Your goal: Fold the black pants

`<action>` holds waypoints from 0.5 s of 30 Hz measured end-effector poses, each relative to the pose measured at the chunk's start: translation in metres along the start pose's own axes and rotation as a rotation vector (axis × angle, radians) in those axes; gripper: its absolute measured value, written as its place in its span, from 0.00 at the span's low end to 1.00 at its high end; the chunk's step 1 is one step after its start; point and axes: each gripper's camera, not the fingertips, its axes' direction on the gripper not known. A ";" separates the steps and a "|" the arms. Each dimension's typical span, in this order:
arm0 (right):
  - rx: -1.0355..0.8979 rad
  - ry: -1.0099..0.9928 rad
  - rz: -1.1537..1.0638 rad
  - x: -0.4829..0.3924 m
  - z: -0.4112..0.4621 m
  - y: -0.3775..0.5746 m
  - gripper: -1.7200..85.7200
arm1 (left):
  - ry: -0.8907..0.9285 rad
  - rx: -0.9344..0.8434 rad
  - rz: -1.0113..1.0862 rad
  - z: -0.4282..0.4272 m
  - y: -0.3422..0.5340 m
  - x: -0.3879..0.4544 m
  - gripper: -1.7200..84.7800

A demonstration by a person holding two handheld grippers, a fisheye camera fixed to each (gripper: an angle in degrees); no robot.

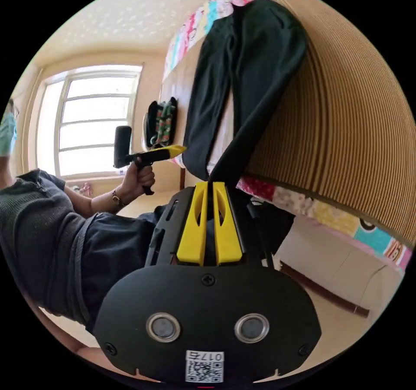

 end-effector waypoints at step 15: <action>-0.488 -0.184 -0.473 -0.030 0.092 -0.089 0.09 | -0.241 -0.252 -0.065 0.004 -0.021 -0.009 0.06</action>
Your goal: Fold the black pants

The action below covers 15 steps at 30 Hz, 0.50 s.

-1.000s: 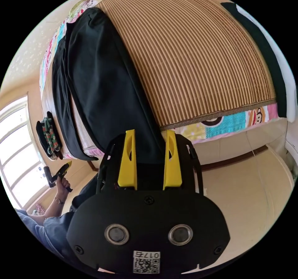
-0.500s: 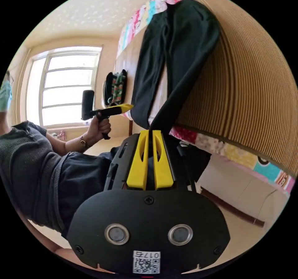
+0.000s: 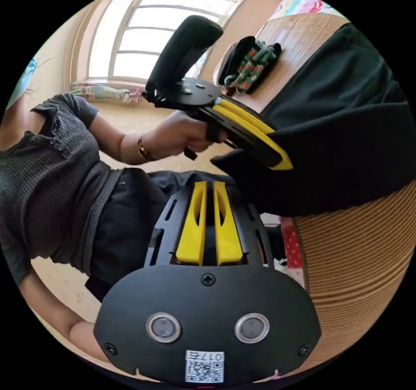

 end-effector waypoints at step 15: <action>0.809 0.548 0.839 0.241 -0.252 -0.104 0.12 | 0.233 0.065 -0.025 0.005 0.040 -0.063 0.05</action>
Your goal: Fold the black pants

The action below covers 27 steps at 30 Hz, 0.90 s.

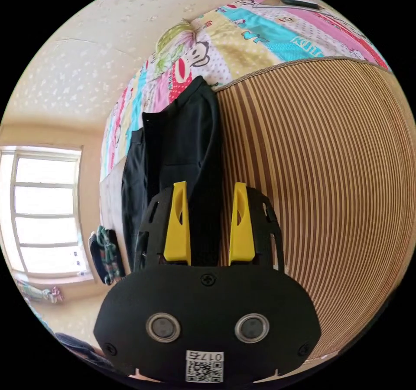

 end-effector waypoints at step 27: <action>0.009 0.122 -0.430 -0.275 0.153 0.253 0.08 | -0.002 0.114 -0.123 -0.167 0.129 -0.192 0.07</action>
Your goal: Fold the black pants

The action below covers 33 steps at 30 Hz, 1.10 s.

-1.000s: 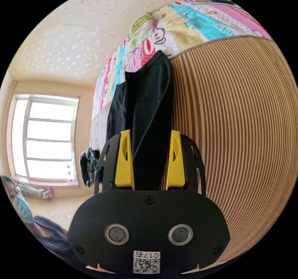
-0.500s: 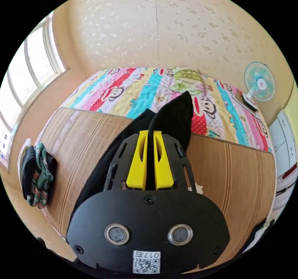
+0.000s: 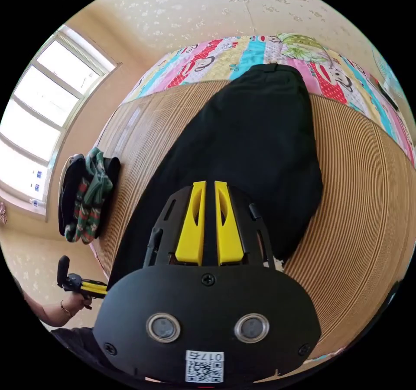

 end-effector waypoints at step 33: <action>-0.210 -0.105 0.430 -0.033 0.060 0.277 0.10 | -0.240 -0.368 0.247 0.037 -0.010 0.130 0.02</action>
